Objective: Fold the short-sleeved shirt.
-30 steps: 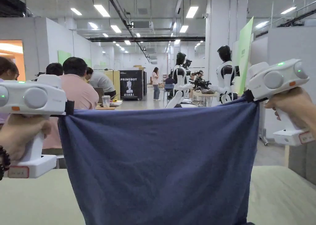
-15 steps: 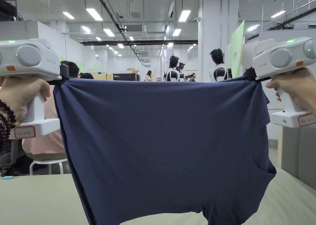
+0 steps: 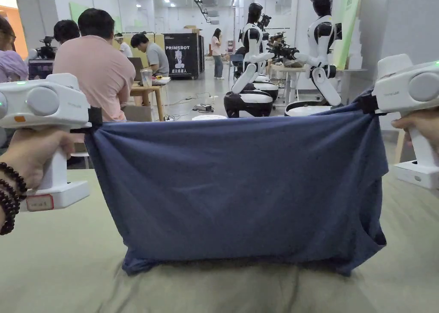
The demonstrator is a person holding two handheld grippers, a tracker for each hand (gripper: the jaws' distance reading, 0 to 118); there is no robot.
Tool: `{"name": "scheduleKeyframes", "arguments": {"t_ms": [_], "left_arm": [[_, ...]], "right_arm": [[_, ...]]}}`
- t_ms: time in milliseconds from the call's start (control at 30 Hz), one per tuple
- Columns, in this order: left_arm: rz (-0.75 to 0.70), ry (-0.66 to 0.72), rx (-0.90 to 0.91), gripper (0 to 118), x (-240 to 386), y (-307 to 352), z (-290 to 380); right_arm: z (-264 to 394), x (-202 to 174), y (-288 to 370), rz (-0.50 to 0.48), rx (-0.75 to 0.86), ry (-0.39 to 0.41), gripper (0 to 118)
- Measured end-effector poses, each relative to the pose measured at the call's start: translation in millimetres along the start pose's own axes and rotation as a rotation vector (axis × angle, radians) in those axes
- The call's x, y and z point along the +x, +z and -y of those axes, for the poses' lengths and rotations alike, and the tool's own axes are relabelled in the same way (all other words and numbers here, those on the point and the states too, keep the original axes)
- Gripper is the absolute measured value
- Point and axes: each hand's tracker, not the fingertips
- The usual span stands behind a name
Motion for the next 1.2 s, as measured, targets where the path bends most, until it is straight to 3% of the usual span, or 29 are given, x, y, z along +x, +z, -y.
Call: {"name": "scheduleKeyframes", "arguments": {"t_ms": [167,333,433,533,633,767,900,1033,1100,1133,1167,1200], "left_arm": [[0.028,-0.019,0.017,2,-6,63,38],[0.095,-0.002,0.007,2,-20,140,105],[0.082,-0.059,-0.016,2,-21,177,160],[0.078,-0.042,-0.127,2,-19,197,222],[0.053,0.003,-0.231,2,-14,204,274],[-0.009,-0.054,-0.303,2,-4,213,331],[-0.093,0.019,-0.377,2,-4,226,362],[-0.12,-0.003,-0.382,3,3,229,374],[-0.126,-0.029,-0.377,9,8,231,373],[-0.127,-0.041,-0.37,21,10,231,370],[-0.134,-0.055,-0.359,54,11,233,367],[-0.137,-0.061,-0.345,81,13,237,361]], "right_arm": [[41,-12,68,-0.022,0.044,0.1,3],[113,-25,145,-0.067,-0.014,0.098,3],[168,-35,176,-0.112,-0.087,0.085,3],[227,-60,199,-0.088,-0.197,0.099,3],[277,-83,210,-0.094,-0.313,0.02,3],[332,-99,210,-0.083,-0.423,0.007,3],[367,-105,215,-0.044,-0.505,-0.017,3],[385,-107,211,-0.038,-0.552,-0.054,7],[384,-111,210,-0.033,-0.559,-0.049,43],[383,-109,213,-0.025,-0.567,-0.052,71],[380,-107,216,-0.024,-0.56,-0.067,99],[376,-105,220,-0.035,-0.53,-0.107,112]]}}
